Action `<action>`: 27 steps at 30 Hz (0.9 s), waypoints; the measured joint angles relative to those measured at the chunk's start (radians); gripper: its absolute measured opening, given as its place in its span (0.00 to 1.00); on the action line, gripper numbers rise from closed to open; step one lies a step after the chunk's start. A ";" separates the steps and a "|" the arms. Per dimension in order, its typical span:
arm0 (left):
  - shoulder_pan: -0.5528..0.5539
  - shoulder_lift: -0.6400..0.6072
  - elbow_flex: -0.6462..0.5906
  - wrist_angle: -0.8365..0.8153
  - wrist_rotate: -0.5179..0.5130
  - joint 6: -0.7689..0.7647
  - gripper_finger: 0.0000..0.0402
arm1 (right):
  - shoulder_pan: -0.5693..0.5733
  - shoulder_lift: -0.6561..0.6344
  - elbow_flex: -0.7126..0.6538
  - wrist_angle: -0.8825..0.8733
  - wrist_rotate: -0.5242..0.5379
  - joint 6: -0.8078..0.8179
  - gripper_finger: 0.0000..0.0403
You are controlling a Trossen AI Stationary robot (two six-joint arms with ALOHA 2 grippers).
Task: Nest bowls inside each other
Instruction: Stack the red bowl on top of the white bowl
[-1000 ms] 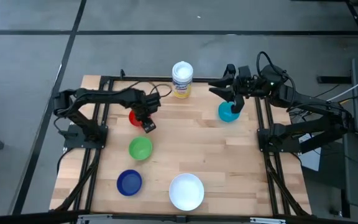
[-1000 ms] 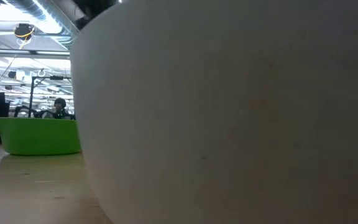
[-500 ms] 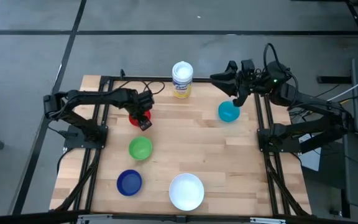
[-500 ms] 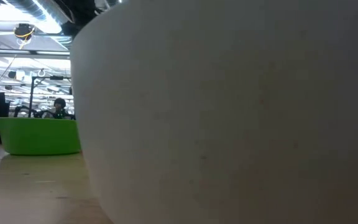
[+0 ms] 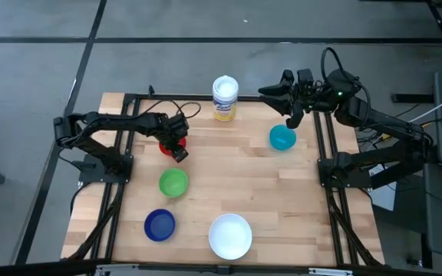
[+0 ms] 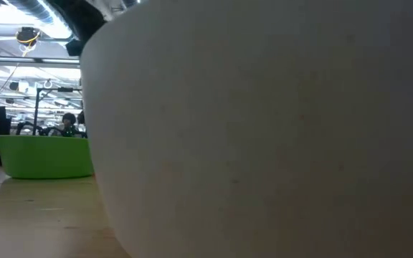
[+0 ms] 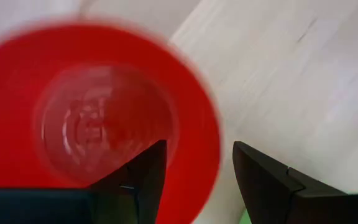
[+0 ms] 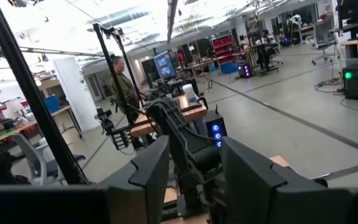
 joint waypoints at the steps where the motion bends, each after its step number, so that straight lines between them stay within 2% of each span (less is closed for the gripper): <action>1: 0.000 0.000 -0.009 -0.004 -0.002 0.000 0.45 | 0.000 0.002 0.000 0.001 0.000 0.002 0.37; 9: -0.001 0.000 -0.066 0.103 -0.010 -0.010 0.45 | 0.000 0.016 0.000 0.004 0.001 0.007 0.35; 11: -0.001 0.000 -0.074 0.113 -0.005 -0.015 0.42 | 0.000 0.016 0.000 0.004 0.017 0.007 0.35; 13: -0.005 0.000 -0.075 0.116 -0.001 -0.002 0.34 | -0.001 0.016 0.000 0.007 0.024 0.007 0.34; 17: -0.004 -0.003 -0.070 0.116 0.003 0.009 0.07 | -0.014 0.016 0.001 0.021 0.026 0.007 0.32; 19: -0.003 -0.002 -0.059 0.105 0.000 0.016 0.04 | -0.021 0.016 0.001 0.020 0.026 0.003 0.31; 22: -0.003 0.000 0.003 0.085 0.019 0.055 0.02 | -0.033 0.016 0.001 0.021 0.026 -0.017 0.29; 27: -0.004 -0.002 0.203 0.036 0.069 0.164 0.01 | -0.059 0.016 0.001 0.028 0.026 -0.047 0.27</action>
